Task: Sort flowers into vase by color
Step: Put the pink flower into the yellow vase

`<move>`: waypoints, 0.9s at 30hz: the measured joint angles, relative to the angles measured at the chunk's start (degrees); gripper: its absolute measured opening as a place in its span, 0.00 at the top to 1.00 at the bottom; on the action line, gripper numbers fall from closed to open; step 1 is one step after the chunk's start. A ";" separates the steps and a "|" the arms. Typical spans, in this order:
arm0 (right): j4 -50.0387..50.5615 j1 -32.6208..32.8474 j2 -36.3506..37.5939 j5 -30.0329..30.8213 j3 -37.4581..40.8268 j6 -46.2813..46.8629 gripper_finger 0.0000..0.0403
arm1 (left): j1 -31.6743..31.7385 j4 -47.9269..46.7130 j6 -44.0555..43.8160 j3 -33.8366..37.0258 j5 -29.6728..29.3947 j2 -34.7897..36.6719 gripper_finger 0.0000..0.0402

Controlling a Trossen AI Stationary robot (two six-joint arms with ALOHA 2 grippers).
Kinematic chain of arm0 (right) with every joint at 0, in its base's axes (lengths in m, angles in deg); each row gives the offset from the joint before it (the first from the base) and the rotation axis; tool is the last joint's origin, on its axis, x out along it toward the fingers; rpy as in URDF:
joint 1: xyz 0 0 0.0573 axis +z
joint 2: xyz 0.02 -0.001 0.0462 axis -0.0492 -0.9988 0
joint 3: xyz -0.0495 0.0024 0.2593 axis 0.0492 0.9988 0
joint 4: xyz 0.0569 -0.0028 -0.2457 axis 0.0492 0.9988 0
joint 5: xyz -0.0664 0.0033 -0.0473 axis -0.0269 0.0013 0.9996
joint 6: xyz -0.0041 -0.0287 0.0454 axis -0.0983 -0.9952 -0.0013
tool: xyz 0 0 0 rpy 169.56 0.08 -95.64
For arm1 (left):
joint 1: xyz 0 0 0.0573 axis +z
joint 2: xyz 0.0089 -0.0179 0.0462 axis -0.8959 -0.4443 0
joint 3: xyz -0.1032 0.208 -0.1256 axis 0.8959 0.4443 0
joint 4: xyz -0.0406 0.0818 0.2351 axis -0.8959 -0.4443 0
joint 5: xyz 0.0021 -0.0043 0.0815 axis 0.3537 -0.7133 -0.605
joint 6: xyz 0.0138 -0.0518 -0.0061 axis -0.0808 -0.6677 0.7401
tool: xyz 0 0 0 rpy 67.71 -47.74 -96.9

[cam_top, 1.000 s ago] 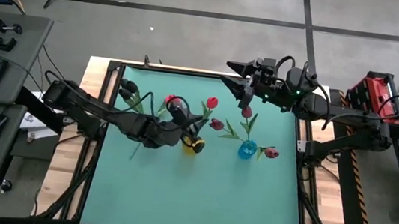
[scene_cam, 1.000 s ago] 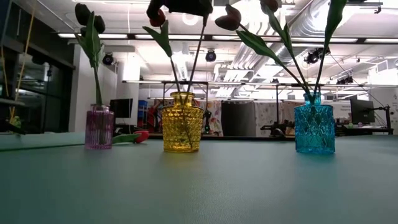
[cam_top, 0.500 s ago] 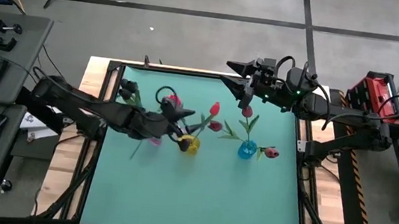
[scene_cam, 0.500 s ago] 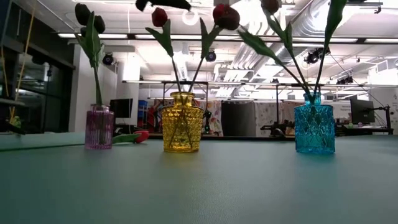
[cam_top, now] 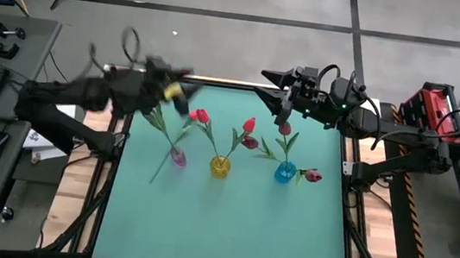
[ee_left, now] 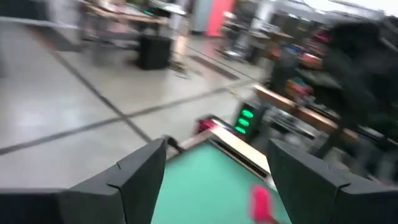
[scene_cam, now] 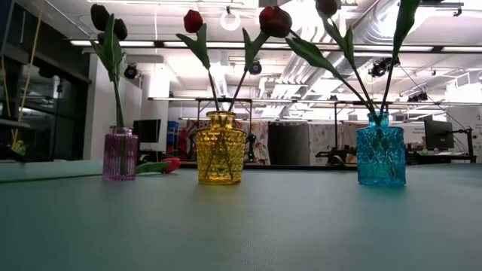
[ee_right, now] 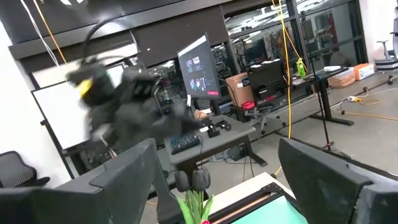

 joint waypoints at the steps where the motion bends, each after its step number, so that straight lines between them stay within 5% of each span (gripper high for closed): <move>1: 0.02 0.00 0.00 0.00 0.00 0.00 0.19 | 2.45 -2.17 0.17 -1.60 0.02 0.48 0.34; 5: 0.24 0.00 0.00 0.00 0.00 0.00 0.19 | 15.38 -11.31 0.13 -5.89 4.03 0.85 0.34; 15: 0.94 0.02 0.00 0.00 0.00 0.96 0.19 | 49.21 -21.68 -6.26 -6.34 32.69 -8.76 0.34; 27: 5.83 0.07 0.00 -1.80 0.02 6.07 0.19 | 56.65 -38.96 -4.26 -6.32 42.98 -28.53 0.34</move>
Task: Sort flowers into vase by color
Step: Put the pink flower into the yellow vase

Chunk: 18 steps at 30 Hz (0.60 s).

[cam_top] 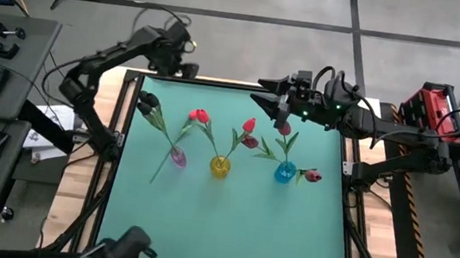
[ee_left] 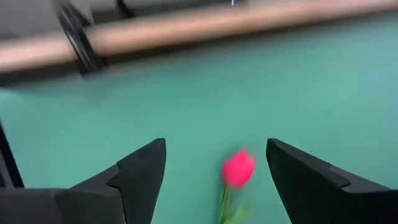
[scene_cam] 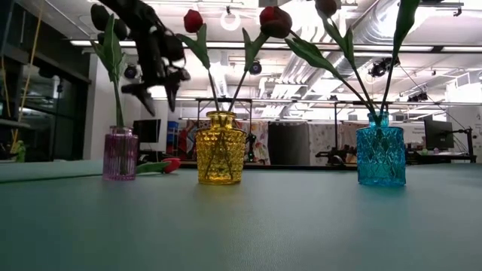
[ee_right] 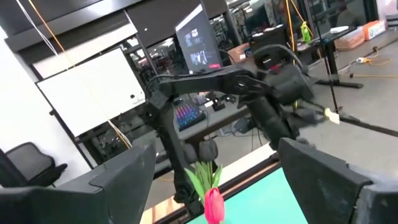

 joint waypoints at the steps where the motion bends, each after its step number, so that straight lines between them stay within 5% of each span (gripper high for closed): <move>1: 0.27 0.00 0.00 -0.01 0.00 0.16 0.19 | -0.29 -1.81 1.22 0.00 0.98 -1.09 0.34; 5: 0.80 0.00 0.00 -0.01 0.00 0.13 0.19 | -1.90 -7.59 4.74 0.20 2.23 -4.46 0.34; 18: 1.60 0.00 0.00 -1.35 0.00 0.86 0.19 | -11.45 -1.58 -0.02 14.58 3.28 -6.06 0.34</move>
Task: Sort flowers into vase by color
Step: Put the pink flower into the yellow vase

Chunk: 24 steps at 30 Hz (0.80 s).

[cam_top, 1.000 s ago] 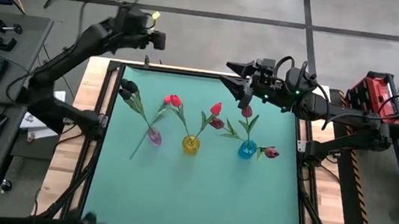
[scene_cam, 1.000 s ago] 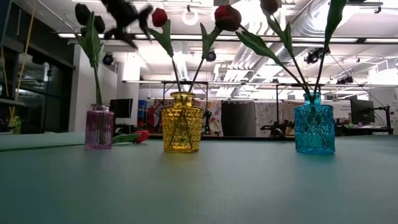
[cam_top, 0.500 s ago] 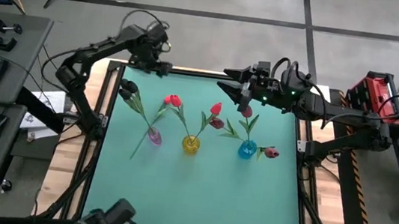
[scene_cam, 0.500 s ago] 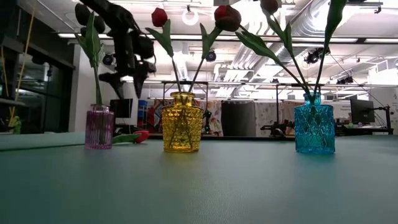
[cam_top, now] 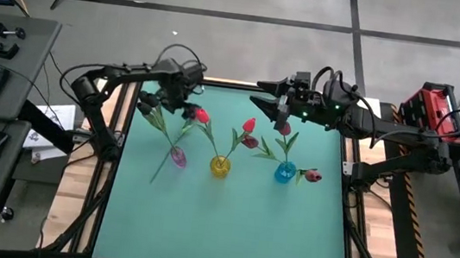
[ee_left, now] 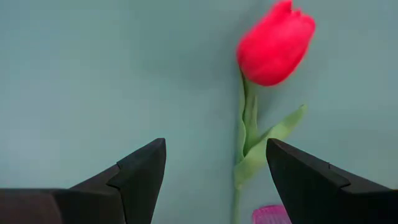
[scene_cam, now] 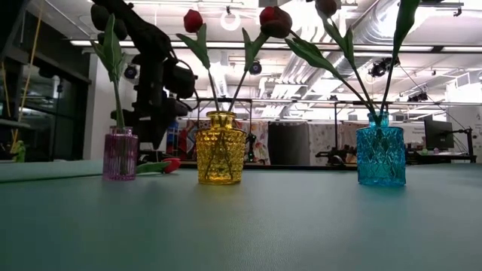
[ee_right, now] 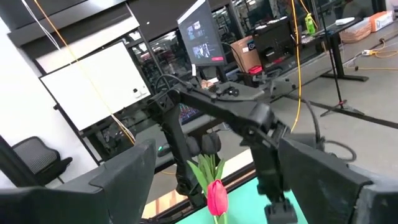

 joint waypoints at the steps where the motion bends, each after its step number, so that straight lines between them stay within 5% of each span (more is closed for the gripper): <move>1: 0.00 0.00 0.00 0.00 0.00 -0.11 0.19 | -0.91 1.18 -0.43 0.93 -0.09 0.15 0.34; 20: -0.04 0.00 0.00 -0.15 0.00 -0.12 0.19 | -9.52 16.66 -10.50 11.52 -4.11 0.22 0.34; 24: -0.04 0.00 0.00 -0.17 0.00 0.17 0.19 | -10.59 19.24 -10.07 13.29 -5.32 0.31 0.41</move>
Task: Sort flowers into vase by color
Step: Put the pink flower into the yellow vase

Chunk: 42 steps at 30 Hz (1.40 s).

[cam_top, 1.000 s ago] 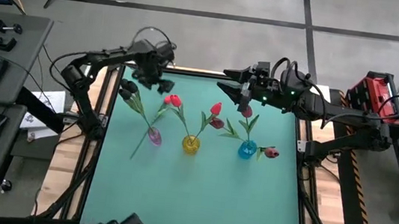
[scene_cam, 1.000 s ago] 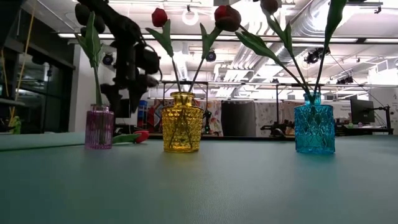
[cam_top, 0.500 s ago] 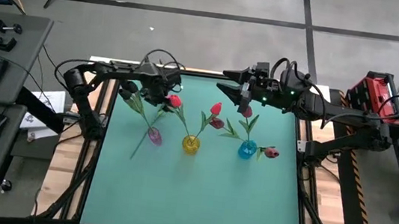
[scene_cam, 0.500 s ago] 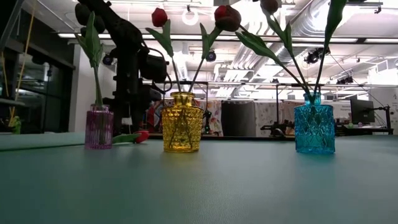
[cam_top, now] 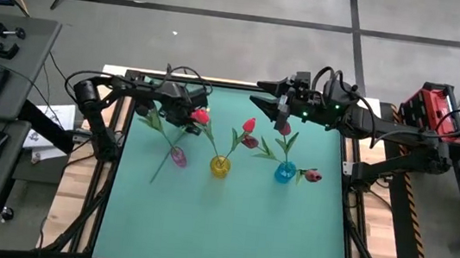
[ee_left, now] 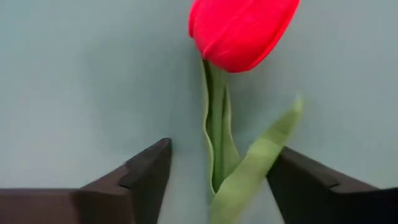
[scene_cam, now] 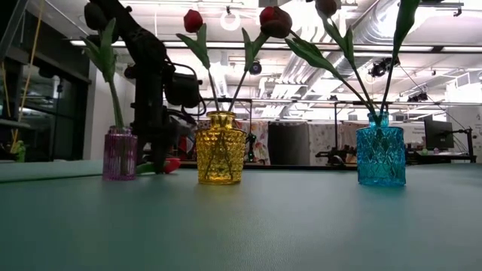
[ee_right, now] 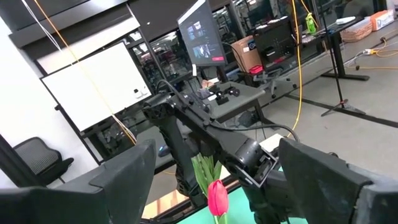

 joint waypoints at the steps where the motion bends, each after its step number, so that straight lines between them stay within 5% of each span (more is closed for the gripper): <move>1: -0.02 0.00 0.00 -0.08 0.00 0.02 0.19 | -0.23 -0.10 -0.17 0.11 -0.85 0.00 0.46; 6: -0.02 0.00 0.00 -0.49 0.00 0.02 0.19 | -0.83 0.04 1.08 0.05 -3.37 0.44 0.88; 8: -0.02 0.00 0.00 -0.59 0.00 0.02 0.19 | -0.73 1.29 1.31 0.15 -4.49 1.36 0.96; 17: -0.04 0.00 0.00 -0.63 0.00 1.07 0.19 | 2.40 5.74 4.74 -6.38 -8.50 7.56 0.99; 32: -0.04 0.00 0.00 -1.14 0.00 2.03 0.19 | 4.72 16.22 17.74 -20.88 -25.98 15.60 1.00; 42: -0.04 0.02 0.00 -1.19 0.00 1.99 0.19 | 4.64 29.90 20.65 -24.89 -28.01 20.18 1.00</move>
